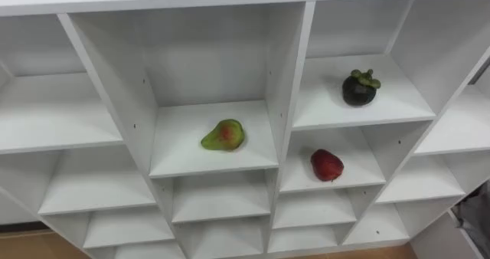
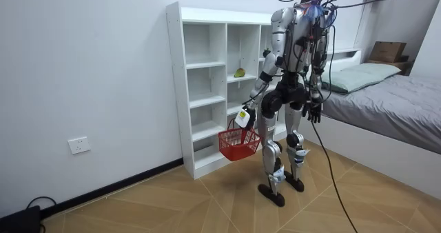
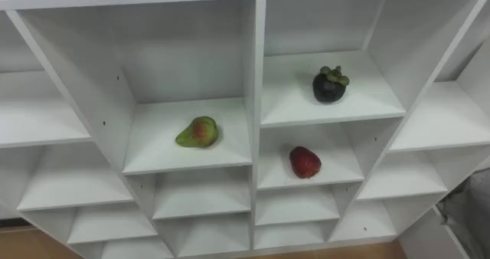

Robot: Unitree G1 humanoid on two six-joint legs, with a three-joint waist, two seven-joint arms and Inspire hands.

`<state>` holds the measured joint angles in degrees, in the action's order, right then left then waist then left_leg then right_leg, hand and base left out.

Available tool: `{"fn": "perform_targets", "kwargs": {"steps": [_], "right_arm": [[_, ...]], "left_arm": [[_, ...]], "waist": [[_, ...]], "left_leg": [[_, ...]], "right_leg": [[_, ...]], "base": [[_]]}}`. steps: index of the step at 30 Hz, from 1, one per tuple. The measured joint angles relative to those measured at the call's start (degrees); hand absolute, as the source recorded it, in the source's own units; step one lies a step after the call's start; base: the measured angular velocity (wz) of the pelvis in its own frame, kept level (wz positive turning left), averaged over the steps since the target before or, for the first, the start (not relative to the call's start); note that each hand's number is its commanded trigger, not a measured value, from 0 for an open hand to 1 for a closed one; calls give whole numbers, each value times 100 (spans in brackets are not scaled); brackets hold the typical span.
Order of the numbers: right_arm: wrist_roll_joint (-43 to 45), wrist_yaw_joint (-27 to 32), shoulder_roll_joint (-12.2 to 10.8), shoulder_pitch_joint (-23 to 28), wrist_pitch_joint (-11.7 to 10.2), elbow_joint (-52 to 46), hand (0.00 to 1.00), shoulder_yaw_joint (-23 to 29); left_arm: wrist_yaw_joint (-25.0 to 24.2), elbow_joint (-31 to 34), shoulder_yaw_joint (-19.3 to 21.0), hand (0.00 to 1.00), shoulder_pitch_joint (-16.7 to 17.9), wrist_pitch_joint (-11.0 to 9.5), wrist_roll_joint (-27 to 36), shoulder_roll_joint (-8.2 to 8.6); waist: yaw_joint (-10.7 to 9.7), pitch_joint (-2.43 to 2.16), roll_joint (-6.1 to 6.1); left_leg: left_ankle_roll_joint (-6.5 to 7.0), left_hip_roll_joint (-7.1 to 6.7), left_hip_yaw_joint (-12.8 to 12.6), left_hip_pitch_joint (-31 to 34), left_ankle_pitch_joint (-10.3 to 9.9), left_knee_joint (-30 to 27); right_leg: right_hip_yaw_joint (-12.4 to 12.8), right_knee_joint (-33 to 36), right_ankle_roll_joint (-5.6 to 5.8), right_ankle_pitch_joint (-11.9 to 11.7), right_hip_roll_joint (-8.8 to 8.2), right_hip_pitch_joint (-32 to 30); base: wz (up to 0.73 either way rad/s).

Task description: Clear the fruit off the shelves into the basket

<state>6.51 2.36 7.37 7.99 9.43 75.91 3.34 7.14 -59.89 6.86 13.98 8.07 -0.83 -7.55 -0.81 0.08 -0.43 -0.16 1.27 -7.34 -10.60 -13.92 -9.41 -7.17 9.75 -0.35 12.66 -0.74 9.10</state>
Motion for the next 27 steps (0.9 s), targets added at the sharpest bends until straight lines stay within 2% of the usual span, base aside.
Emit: {"fn": "perform_targets", "kwargs": {"steps": [5,13,17,27], "right_arm": [[-40,-8,0,-1,-35,12,0,-101],[-51,4,1,-13,-192,6,0,-222],[-56,48,0,-15,-242,-9,0,-225],[-82,290,3,-25,-465,-15,0,-267]], "left_arm": [[0,-1,-6,100,50,-15,2,11],[0,-5,-34,100,43,-226,12,25],[2,-45,-34,100,28,-345,13,28],[41,-90,-34,100,31,-492,16,33]], "waist": [[4,0,0],[35,-1,4],[113,0,3],[138,4,3]], "left_leg": [[0,0,18,5,0,-1],[0,-1,26,13,0,-2],[0,-2,25,14,0,-2],[0,-12,107,57,0,-7]], "right_leg": [[2,3,0,0,-3,-4],[3,24,0,0,-4,-1],[8,27,0,0,-5,-3],[-42,3,1,0,-11,-2]], "base": [[0],[0],[0],[2]]}}
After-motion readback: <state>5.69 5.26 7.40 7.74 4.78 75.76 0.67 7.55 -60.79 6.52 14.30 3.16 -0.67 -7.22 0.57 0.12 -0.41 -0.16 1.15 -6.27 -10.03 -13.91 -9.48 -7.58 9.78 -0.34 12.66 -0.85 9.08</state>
